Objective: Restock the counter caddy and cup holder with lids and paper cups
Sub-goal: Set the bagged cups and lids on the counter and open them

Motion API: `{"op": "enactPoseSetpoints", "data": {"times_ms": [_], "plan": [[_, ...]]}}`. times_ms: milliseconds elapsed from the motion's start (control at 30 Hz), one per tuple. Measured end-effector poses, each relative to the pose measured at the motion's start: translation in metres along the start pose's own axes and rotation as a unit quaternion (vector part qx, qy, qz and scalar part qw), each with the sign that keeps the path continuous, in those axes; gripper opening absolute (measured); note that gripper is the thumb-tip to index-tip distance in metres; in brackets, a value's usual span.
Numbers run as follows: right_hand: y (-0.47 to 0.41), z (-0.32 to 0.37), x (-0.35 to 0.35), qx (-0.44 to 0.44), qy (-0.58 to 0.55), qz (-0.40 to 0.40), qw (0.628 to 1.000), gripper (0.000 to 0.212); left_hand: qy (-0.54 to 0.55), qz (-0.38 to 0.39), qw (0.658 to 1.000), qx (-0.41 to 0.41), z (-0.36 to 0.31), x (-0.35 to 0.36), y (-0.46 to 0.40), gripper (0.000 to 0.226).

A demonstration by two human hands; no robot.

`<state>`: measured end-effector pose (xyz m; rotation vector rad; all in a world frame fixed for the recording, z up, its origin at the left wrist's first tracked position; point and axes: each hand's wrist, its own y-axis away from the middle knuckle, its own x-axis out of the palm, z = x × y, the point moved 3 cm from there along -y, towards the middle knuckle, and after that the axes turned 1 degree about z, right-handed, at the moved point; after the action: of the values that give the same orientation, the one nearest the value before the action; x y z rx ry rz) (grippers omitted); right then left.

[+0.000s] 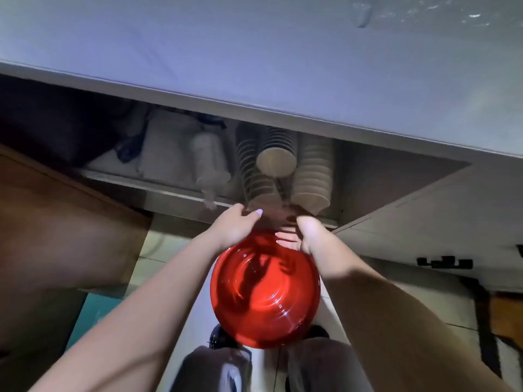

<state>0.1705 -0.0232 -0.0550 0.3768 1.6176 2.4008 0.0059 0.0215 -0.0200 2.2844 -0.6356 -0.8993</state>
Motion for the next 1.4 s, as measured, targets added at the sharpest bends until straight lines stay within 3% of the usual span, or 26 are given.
{"op": "enactPoseSetpoints", "data": {"times_ms": [133, 200, 233, 300, 367, 433, 500, 533, 567, 667, 700, 900, 1167, 1400], "plan": [[-0.026, 0.004, 0.006, -0.022, -0.032, -0.071, 0.997, 0.034, 0.031, 0.025, 0.999, -0.007, 0.008, 0.002, -0.013, 0.036], [-0.031, 0.007, 0.008, -0.085, 0.120, -0.136, 0.980, 0.037, 0.048, 0.012, 0.999, -0.021, 0.013, 0.003, -0.016, 0.024], [-0.028, 0.011, 0.005, -0.131, 0.230, -0.199, 0.944, 0.036, 0.052, 0.003, 0.998, -0.027, 0.015, 0.003, -0.016, 0.020], [-0.013, 0.018, 0.006, -0.201, 0.330, -0.258, 0.886, 0.032, 0.070, -0.009, 0.997, -0.042, 0.021, 0.005, -0.015, 0.034], [-0.002, 0.017, 0.006, -0.215, 0.301, -0.242, 0.897, 0.030, 0.103, -0.010, 0.993, -0.063, 0.024, 0.008, -0.012, 0.052], [0.005, 0.012, 0.001, -0.175, 0.061, -0.184, 0.965, 0.031, 0.145, -0.010, 0.985, -0.089, 0.023, 0.011, -0.004, 0.061], [0.024, 0.006, -0.002, -0.142, -0.131, -0.154, 0.969, 0.029, 0.190, -0.008, 0.975, -0.119, 0.024, 0.015, 0.003, 0.078], [0.035, 0.004, -0.007, -0.144, -0.163, -0.138, 0.966, 0.028, 0.207, -0.007, 0.969, -0.136, 0.026, 0.018, 0.004, 0.088], [0.048, 0.000, -0.011, -0.151, -0.170, -0.120, 0.966, 0.030, 0.223, -0.002, 0.964, -0.145, 0.024, 0.021, 0.012, 0.088], [0.083, -0.005, -0.026, -0.182, -0.193, -0.077, 0.961, 0.036, 0.287, 0.005, 0.944, -0.160, 0.004, 0.024, 0.040, 0.045], [0.094, -0.007, -0.032, -0.181, -0.210, -0.064, 0.959, 0.035, 0.305, 0.005, 0.938, -0.163, -0.002, 0.025, 0.050, 0.043], [0.154, -0.027, -0.045, -0.178, -0.230, -0.031, 0.956, 0.032, 0.401, 0.040, 0.893, -0.199, -0.026, 0.032, 0.109, 0.079], [0.247, -0.056, -0.066, -0.174, -0.170, -0.035, 0.969, 0.040, 0.435, 0.055, 0.856, -0.275, -0.043, 0.054, 0.189, 0.101], [0.325, -0.088, -0.070, -0.242, -0.120, -0.049, 0.962, 0.035, 0.451, 0.118, 0.833, -0.298, -0.029, 0.071, 0.224, 0.110]]}}
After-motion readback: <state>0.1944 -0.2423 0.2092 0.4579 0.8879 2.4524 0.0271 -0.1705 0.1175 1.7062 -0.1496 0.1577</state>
